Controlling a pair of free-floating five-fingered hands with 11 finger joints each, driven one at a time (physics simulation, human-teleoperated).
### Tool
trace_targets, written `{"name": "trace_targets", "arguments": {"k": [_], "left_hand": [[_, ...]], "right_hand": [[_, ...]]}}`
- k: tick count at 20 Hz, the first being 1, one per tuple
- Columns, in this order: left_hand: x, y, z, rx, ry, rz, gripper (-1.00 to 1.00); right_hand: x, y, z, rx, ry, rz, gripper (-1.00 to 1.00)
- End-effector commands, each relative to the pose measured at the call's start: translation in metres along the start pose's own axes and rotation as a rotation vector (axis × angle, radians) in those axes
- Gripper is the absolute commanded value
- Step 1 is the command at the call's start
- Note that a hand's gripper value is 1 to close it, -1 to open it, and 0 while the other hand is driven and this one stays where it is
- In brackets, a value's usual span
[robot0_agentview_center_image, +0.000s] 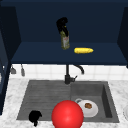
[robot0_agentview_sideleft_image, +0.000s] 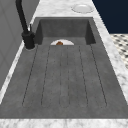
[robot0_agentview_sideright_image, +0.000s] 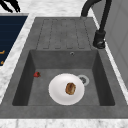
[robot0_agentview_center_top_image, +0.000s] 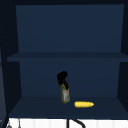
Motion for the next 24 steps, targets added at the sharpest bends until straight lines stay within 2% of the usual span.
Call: {"name": "trace_targets", "arguments": {"k": [1,2,6,9,13,18,24], "left_hand": [[0.000,0.000,0.000,0.000,0.000,0.000,0.00],[0.000,0.000,0.000,0.000,0.000,0.000,0.00],[0.000,0.000,0.000,0.000,0.000,0.000,0.00],[0.000,0.000,0.000,0.000,0.000,0.000,0.00],[0.000,0.000,0.000,0.000,0.000,0.000,0.00],[0.000,0.000,0.000,0.000,0.000,0.000,0.00],[0.000,0.000,0.000,0.000,0.000,0.000,0.00]], "right_hand": [[0.001,-0.008,0.011,-0.028,0.087,-0.043,1.00],[0.000,-0.004,0.022,-0.050,0.054,-0.025,1.00],[0.007,-0.001,0.045,-0.118,0.047,-0.009,1.00],[0.012,-0.005,0.067,-0.121,0.040,-0.023,1.00],[0.017,-0.002,0.096,-0.112,0.045,-0.014,1.00],[0.034,0.006,0.135,-0.097,0.015,-0.015,1.00],[0.057,0.023,0.175,-0.094,0.049,-0.006,1.00]]}}
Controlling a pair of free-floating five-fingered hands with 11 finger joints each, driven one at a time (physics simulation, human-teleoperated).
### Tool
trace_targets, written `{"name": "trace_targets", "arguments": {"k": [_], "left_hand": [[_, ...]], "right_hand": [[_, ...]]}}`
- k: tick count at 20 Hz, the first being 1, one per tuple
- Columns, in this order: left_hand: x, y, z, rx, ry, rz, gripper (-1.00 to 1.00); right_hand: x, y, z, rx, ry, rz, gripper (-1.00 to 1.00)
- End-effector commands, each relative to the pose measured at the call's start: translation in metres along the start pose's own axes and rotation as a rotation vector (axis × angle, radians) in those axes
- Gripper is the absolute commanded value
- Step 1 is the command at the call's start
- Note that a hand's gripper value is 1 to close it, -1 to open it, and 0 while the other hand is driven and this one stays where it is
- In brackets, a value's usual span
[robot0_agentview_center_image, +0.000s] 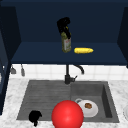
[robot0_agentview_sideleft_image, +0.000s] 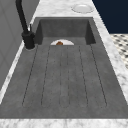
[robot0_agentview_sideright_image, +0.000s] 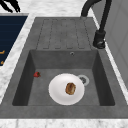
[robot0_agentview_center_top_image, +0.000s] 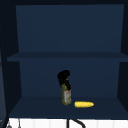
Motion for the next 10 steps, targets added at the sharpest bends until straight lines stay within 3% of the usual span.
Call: {"name": "trace_targets", "arguments": {"k": [1,8,10], "left_hand": [[0.000,0.000,0.000,0.000,0.000,0.000,0.00],[0.000,0.000,0.000,0.000,0.000,0.000,0.00],[0.000,0.000,0.000,0.000,0.000,0.000,0.00]], "right_hand": [[0.015,0.007,0.026,-0.006,0.033,-0.007,1.00],[0.054,0.039,0.062,0.007,0.013,0.027,1.00],[0.068,0.056,0.068,0.024,0.005,0.015,1.00]]}}
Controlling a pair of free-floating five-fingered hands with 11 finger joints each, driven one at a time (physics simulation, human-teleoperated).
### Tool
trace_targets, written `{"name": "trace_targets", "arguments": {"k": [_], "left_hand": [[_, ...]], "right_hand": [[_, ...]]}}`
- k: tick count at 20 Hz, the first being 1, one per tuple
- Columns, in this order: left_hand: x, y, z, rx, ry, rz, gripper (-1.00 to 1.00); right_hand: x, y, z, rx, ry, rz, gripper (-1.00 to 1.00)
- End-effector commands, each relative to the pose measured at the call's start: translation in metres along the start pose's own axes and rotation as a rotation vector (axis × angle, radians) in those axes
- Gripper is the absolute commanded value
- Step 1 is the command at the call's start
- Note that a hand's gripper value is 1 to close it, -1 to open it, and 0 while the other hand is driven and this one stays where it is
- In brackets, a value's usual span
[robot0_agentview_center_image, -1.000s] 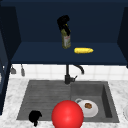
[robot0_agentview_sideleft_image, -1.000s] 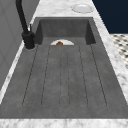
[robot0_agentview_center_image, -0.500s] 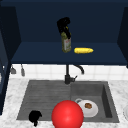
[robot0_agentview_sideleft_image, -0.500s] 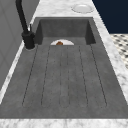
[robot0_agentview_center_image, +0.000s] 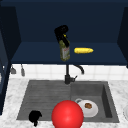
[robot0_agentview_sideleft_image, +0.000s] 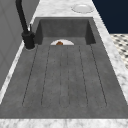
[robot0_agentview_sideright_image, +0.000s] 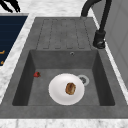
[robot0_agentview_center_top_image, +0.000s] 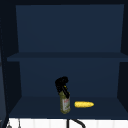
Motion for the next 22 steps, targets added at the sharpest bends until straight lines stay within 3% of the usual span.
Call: {"name": "trace_targets", "arguments": {"k": [1,8,13,22], "left_hand": [[0.000,0.000,0.000,0.000,0.000,0.000,0.00],[0.000,0.000,0.000,0.000,0.000,0.000,0.00],[0.000,0.000,0.000,0.000,0.000,0.000,0.00],[0.000,0.000,0.000,0.000,0.000,0.000,0.00]], "right_hand": [[0.024,0.025,0.016,0.016,-0.003,0.002,1.00],[0.076,0.076,0.041,0.009,0.003,0.009,1.00],[0.094,0.098,0.046,0.054,0.106,-0.054,1.00],[0.072,0.141,0.054,0.117,0.044,-0.102,1.00]]}}
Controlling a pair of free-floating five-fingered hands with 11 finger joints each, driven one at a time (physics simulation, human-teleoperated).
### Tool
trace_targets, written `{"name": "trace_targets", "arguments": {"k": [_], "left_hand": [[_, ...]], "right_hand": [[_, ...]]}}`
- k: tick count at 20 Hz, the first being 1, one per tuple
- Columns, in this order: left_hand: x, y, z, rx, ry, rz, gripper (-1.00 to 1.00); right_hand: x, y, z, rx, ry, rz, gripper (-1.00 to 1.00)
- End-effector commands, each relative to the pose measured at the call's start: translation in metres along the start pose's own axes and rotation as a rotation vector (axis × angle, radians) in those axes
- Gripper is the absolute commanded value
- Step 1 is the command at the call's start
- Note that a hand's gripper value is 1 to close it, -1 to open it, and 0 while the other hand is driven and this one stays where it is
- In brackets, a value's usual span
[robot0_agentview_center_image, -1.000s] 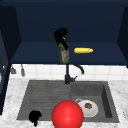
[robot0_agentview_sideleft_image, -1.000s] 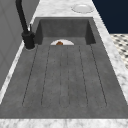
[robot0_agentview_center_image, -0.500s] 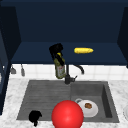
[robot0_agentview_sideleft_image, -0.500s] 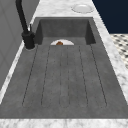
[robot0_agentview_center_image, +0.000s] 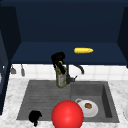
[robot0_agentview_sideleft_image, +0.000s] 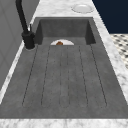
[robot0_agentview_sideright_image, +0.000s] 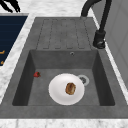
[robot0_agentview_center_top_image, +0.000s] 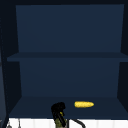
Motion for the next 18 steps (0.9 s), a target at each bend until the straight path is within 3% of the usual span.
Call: {"name": "trace_targets", "arguments": {"k": [1,7,18], "left_hand": [[0.000,0.000,0.000,0.000,0.000,0.000,0.00],[0.000,0.000,0.000,0.000,0.000,0.000,0.00],[0.000,0.000,0.000,0.000,0.000,0.000,0.00]], "right_hand": [[-0.022,0.013,0.003,0.007,0.047,-0.025,1.00],[-0.059,0.038,0.013,0.002,0.010,-0.018,1.00],[-0.122,0.098,0.041,0.017,0.027,-0.032,1.00]]}}
